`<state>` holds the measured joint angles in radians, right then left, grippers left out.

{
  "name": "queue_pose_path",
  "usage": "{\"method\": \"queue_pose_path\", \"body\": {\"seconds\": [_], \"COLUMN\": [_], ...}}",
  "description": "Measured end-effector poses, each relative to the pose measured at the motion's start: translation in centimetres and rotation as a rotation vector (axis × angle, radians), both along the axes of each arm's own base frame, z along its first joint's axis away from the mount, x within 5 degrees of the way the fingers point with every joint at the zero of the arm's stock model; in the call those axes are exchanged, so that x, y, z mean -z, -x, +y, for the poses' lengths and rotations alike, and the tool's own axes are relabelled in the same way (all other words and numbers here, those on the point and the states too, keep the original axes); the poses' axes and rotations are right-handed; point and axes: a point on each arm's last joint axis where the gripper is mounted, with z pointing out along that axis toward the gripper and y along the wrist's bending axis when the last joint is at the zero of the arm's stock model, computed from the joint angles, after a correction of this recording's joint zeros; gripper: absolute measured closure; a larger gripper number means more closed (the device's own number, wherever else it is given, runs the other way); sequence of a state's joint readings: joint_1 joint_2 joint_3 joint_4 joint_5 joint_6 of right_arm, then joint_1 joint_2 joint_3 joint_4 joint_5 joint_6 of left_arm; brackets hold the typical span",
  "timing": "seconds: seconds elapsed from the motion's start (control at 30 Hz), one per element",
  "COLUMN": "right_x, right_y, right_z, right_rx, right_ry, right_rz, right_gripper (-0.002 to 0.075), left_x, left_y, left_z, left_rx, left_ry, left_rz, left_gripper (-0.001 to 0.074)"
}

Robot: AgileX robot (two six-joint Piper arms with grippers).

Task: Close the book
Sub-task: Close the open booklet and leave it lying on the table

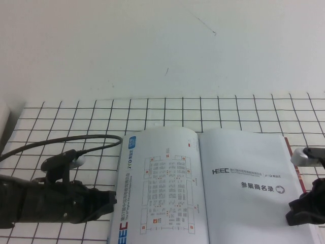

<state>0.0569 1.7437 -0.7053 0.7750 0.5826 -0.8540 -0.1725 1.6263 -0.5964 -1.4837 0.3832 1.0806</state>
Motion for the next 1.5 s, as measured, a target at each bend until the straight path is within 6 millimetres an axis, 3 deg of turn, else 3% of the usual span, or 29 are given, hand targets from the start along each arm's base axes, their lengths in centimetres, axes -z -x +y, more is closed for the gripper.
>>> {"method": "queue_pose_path", "body": {"seconds": [0.37, 0.73, 1.13, 1.5], "right_x": [0.0, 0.0, 0.0, 0.0], "right_y": [-0.1, 0.0, 0.0, 0.0], "right_z": [0.0, 0.0, 0.0, 0.0], "right_rx": [0.008, 0.008, 0.009, 0.005], "right_ry": [0.000, 0.001, 0.001, 0.004], "right_rz": [0.004, 0.005, 0.007, 0.009], "right_gripper": [0.0729, 0.0729, 0.0729, 0.0729], "left_x": [2.2, 2.5, -0.7, -8.1], "left_y": [-0.7, -1.7, -3.3, -3.6], "left_z": [-0.5, -2.5, -11.5, -19.2], "left_rx": [0.000, 0.133, 0.361, 0.528], "left_ry": [0.064, 0.148, 0.130, 0.368], "left_rz": [0.030, -0.001, -0.160, -0.305], "left_gripper": [0.0738, 0.0738, 0.0738, 0.0738]}}
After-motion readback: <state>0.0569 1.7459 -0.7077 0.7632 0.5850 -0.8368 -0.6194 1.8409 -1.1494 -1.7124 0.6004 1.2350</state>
